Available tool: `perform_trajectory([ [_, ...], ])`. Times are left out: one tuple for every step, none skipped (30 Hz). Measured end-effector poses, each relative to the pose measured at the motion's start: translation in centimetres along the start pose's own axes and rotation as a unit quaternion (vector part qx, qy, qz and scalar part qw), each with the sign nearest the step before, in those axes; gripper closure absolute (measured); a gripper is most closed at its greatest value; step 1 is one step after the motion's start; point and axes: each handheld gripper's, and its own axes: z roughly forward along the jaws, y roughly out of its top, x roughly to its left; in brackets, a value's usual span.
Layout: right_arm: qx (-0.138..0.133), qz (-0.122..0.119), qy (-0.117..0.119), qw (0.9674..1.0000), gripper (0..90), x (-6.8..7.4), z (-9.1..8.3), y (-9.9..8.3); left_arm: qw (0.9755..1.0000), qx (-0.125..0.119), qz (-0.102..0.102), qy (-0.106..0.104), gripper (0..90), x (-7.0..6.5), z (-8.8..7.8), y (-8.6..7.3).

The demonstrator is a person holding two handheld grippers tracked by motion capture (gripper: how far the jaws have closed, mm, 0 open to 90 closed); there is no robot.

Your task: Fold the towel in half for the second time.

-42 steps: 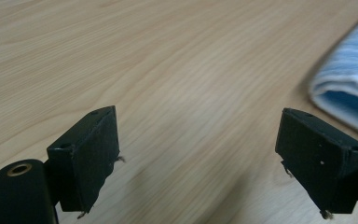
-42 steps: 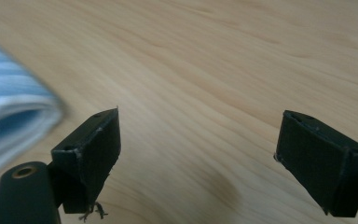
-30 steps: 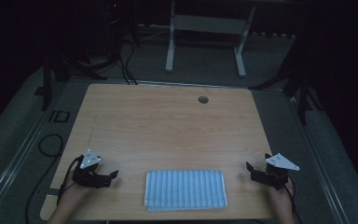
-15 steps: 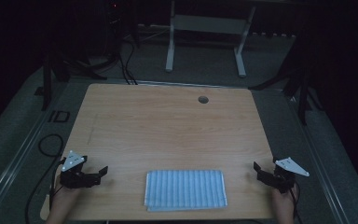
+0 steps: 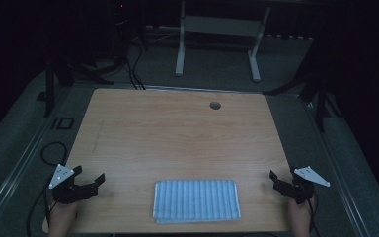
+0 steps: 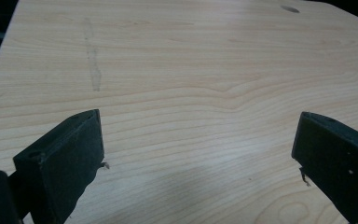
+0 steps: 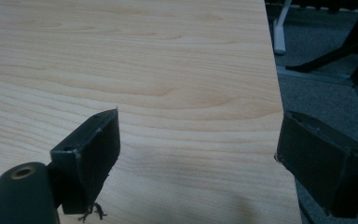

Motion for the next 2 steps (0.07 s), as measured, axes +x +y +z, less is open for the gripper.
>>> perform_trajectory([
  [0.002, 0.003, 0.000, 1.0000, 12.9, -0.06, 0.01, 0.01, 1.0000, 0.000, -0.001, -0.001, 2.8, 0.02, 0.04, -0.04],
  [0.003, 0.004, 0.001, 1.0000, 12.9, -0.14, 0.04, 0.03, 1.0000, -0.001, -0.003, 0.000, 2.8, 0.02, 0.09, -0.08],
])
